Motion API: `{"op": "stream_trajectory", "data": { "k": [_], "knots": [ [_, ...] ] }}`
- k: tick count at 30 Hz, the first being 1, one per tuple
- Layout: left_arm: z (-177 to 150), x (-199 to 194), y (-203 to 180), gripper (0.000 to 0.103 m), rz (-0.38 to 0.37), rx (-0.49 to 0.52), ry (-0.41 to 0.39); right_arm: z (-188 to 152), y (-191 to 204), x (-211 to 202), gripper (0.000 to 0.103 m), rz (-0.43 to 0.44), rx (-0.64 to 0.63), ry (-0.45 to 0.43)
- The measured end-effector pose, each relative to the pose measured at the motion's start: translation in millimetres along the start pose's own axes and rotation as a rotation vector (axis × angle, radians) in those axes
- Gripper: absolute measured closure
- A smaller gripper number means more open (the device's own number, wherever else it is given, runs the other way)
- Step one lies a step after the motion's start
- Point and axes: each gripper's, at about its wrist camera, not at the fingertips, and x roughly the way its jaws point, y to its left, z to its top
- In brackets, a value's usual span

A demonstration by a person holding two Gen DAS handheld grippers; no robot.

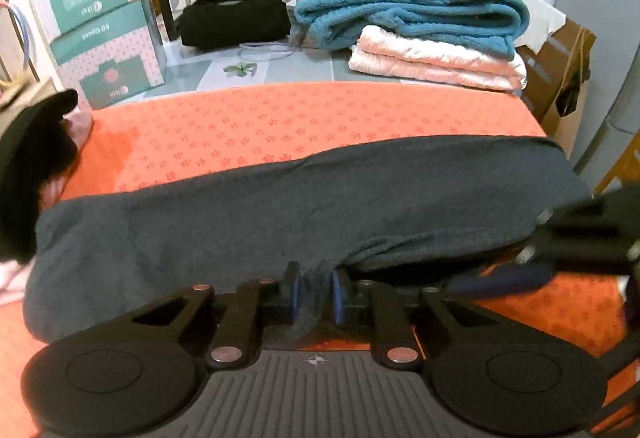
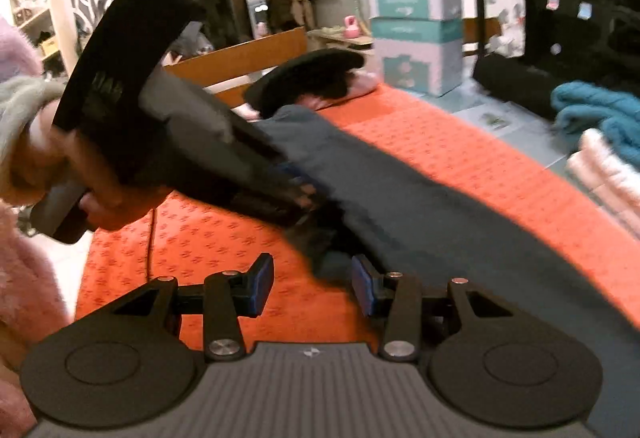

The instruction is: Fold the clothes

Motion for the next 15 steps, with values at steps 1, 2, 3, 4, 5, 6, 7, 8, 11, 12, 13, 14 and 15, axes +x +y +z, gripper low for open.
{"op": "stream_trajectory", "data": {
  "k": [1,2,3,4,5,6,7,8,11,12,13,14,15],
  "knots": [
    [0,0,1,0.085,-0.009,-0.001,0.002,-1,2,8,0.053,0.005,-0.002,0.011],
    [1,1,2,0.084,-0.018,0.001,0.005,-2,3,17,0.053,-0.001,-0.006,0.021],
    [1,1,3,0.084,-0.027,0.004,0.007,-1,4,26,0.052,-0.013,-0.011,0.030],
    [1,1,4,0.084,-0.033,0.002,0.011,0,4,33,0.050,-0.027,-0.018,0.034],
    [1,1,5,0.084,-0.038,-0.003,0.014,1,4,40,0.045,-0.043,-0.025,0.034],
    [1,2,7,0.084,-0.048,-0.002,0.016,3,3,46,0.040,-0.050,-0.030,0.032],
    [1,2,8,0.084,-0.057,-0.002,0.018,5,2,51,0.038,-0.052,-0.033,0.032],
    [1,2,9,0.084,-0.065,-0.002,0.019,8,0,57,0.038,-0.051,-0.035,0.036],
    [1,0,13,0.084,-0.086,-0.004,0.017,15,-3,74,0.038,-0.026,-0.038,0.048],
    [0,-3,15,0.084,-0.089,-0.009,0.013,16,-3,78,0.038,-0.021,-0.038,0.050],
    [0,-6,18,0.084,-0.090,-0.015,0.008,18,-3,82,0.038,-0.016,-0.038,0.049],
    [-1,-10,21,0.084,-0.090,-0.023,0.004,19,-3,86,0.038,-0.011,-0.037,0.049],
    [-3,-14,26,0.084,-0.088,-0.036,0.002,20,-2,89,0.038,-0.007,-0.036,0.048]
  ]
}}
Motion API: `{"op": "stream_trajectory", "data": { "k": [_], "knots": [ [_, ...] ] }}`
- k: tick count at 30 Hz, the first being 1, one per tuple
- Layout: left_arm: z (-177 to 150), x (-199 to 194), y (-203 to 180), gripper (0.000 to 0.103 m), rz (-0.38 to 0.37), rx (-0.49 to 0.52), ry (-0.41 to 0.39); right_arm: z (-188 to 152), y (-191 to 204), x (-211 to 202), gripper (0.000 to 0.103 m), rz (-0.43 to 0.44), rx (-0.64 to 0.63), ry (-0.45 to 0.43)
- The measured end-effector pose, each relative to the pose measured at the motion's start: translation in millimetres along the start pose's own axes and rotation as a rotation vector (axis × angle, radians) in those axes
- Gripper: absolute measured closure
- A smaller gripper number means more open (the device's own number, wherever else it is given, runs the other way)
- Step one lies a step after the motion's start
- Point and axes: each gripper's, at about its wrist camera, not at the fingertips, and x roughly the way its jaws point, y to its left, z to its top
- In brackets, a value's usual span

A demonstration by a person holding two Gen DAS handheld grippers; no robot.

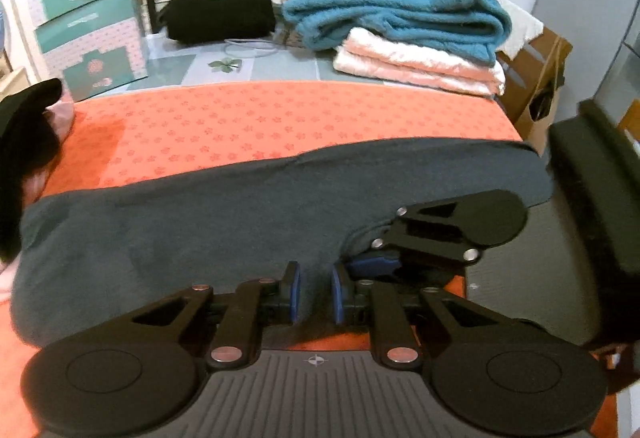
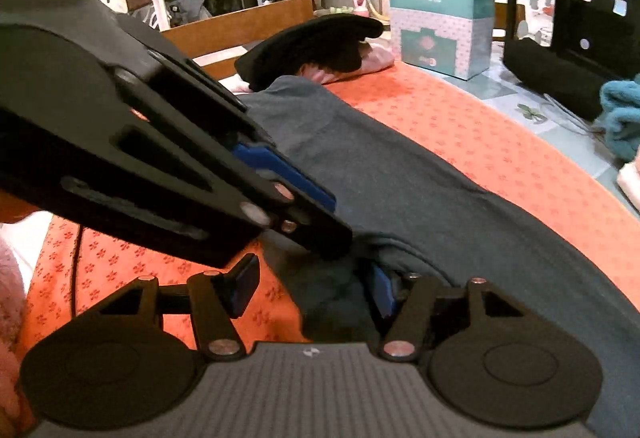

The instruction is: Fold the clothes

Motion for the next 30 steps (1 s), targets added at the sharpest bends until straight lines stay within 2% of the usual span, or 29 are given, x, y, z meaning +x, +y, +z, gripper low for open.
{"op": "stream_trajectory", "data": {
  "k": [4,6,7,10,13,16,22,28,30],
  "knots": [
    [-10,-18,27,0.082,0.040,-0.089,-0.002,-1,7,7,0.038,0.026,0.061,-0.017],
    [-19,-26,45,0.079,0.075,-0.145,0.002,-4,13,2,0.038,0.018,0.106,-0.035],
    [-25,-30,56,0.074,0.098,-0.181,0.003,-6,19,-3,0.038,0.011,0.131,-0.050],
    [-43,-36,93,0.068,0.160,-0.325,0.003,-12,38,-19,0.038,-0.019,0.199,-0.094],
    [-61,-40,132,0.060,0.172,-0.511,-0.026,-15,63,-31,0.038,-0.066,0.231,-0.119],
    [-69,-41,162,0.057,0.164,-0.625,-0.047,-16,84,-39,0.038,-0.100,0.256,-0.129],
    [-74,-34,193,0.049,0.100,-0.721,-0.077,-14,96,-47,0.038,-0.179,0.303,-0.132],
    [-75,-20,206,0.046,0.067,-0.787,-0.074,-19,94,-36,0.039,-0.330,0.392,-0.087],
    [-75,-17,210,0.045,0.073,-0.799,-0.071,-22,88,-27,0.050,-0.364,0.454,-0.066]
  ]
}}
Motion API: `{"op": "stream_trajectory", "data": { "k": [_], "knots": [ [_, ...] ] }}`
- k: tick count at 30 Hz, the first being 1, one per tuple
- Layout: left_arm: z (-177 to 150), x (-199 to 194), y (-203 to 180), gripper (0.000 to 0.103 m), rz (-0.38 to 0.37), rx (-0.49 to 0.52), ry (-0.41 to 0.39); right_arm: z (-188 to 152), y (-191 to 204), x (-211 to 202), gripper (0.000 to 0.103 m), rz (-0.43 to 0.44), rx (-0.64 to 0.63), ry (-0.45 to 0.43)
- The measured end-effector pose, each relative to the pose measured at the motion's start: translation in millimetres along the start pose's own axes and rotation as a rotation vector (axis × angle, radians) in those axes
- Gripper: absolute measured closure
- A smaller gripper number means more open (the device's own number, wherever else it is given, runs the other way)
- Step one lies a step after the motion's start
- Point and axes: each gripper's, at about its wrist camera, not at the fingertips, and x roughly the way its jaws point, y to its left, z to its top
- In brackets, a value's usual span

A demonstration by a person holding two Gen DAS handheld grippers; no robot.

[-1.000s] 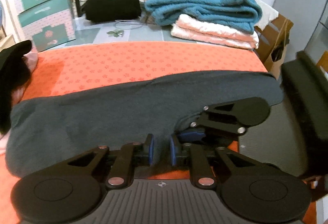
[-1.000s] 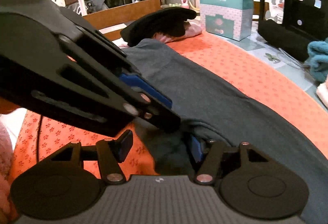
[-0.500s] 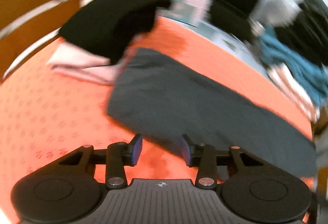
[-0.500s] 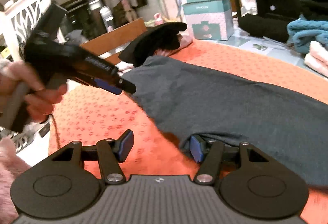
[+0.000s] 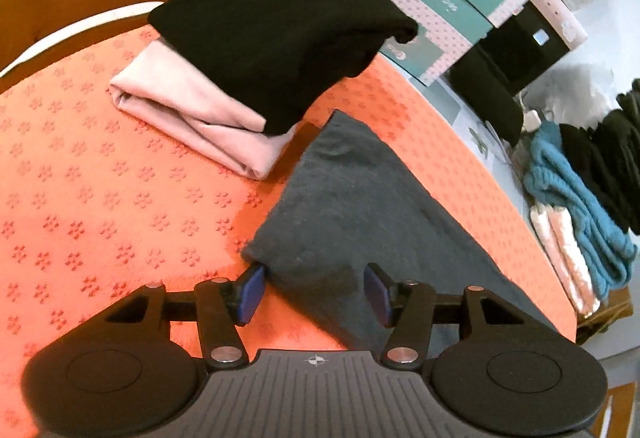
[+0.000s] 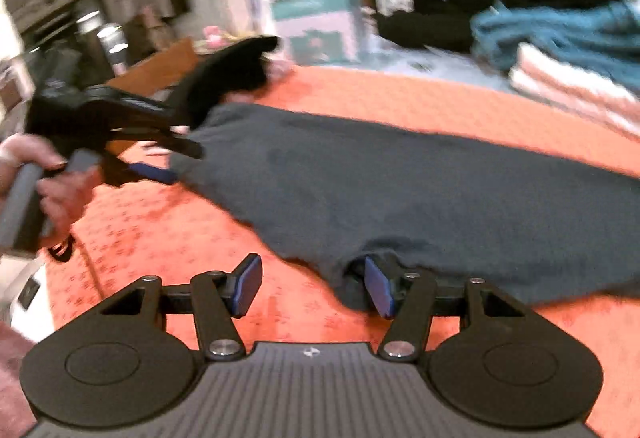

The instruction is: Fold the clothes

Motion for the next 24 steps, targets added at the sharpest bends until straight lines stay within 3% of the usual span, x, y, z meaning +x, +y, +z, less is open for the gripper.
{"op": "stream_trajectory", "data": {
  "k": [3,7,10,15,19,24],
  "knots": [
    [1,2,4,0.046,0.031,-0.007,-0.016,-2,-5,15,0.066,-0.049,0.080,0.031],
    [0,-2,10,0.046,0.058,-0.019,-0.040,-5,2,19,0.069,-0.065,0.144,0.019],
    [3,-2,18,0.044,0.043,-0.064,-0.036,-9,8,19,0.073,-0.082,0.160,0.011],
    [8,3,19,0.046,0.009,-0.074,-0.033,-10,10,18,0.091,-0.107,0.206,0.003],
    [12,4,18,0.087,-0.008,-0.072,-0.038,-10,14,11,0.096,-0.116,0.204,-0.009],
    [27,-17,14,0.091,-0.026,-0.055,-0.100,2,27,-5,0.097,-0.103,0.171,-0.028]
  ]
}}
